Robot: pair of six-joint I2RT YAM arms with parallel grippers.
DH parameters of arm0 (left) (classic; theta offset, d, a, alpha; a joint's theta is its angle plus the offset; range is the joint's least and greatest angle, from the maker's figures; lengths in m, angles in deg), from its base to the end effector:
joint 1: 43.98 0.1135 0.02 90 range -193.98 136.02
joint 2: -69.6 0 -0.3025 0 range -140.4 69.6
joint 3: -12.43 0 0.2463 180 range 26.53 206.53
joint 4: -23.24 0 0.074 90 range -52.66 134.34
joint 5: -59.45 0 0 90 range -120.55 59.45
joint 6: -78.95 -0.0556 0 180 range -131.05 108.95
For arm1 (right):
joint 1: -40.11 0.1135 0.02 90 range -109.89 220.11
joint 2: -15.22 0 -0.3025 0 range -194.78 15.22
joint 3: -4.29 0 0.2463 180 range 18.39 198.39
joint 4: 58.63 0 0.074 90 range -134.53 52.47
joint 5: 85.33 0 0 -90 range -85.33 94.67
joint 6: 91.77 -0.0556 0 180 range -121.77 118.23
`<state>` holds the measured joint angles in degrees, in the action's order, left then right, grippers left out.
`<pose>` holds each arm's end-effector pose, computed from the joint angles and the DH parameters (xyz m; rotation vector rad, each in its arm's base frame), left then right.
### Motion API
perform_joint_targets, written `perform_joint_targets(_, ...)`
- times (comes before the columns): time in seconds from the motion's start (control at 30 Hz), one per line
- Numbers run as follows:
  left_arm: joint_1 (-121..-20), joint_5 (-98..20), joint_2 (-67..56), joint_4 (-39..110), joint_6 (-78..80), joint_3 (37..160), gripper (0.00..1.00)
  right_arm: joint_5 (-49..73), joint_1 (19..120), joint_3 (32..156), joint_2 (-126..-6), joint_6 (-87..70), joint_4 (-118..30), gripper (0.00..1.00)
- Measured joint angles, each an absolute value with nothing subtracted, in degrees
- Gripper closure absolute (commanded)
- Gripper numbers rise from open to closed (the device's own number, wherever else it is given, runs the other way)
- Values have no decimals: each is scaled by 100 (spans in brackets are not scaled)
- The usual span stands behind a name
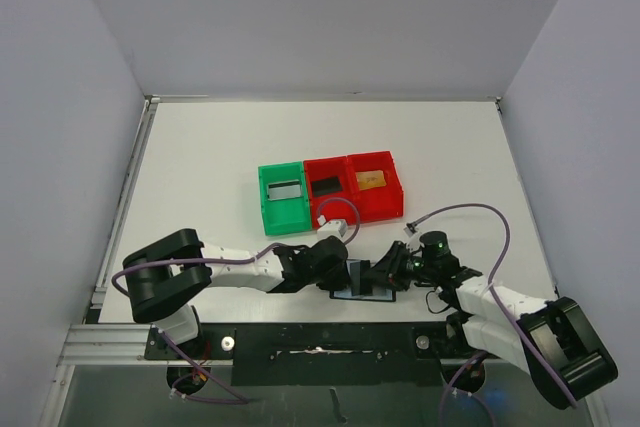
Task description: Take the credit cards out of the card holder
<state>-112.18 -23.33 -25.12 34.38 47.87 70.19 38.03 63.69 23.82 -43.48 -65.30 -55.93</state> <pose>0.1283 -0.3019 0.1707 0.1471 2.5859 -0.8149 0.1193 0.0854 0.1360 0.5573 2.5445 1.3551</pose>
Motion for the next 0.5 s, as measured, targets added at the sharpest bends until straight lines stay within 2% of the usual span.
perform_joint_targets(0.07,-11218,-2331,-2512,3438,4791,7019,100,3777,6408,2393,-4405,-6543,-5661,86)
perform_joint_targets(0.17,-11218,-2331,-2512,3435,4811,7015,100,3716,6423,2393,-4403,-6543,-5689,99)
perform_joint_targets(0.37,-11218,-2320,-2507,3411,4848,6995,100,3643,6421,2422,-4202,-6465,-5457,100)
perform_joint_targets(0.5,-11218,-2294,-2492,3416,4883,6978,100,3608,6415,2463,-3620,-6338,-4955,100)
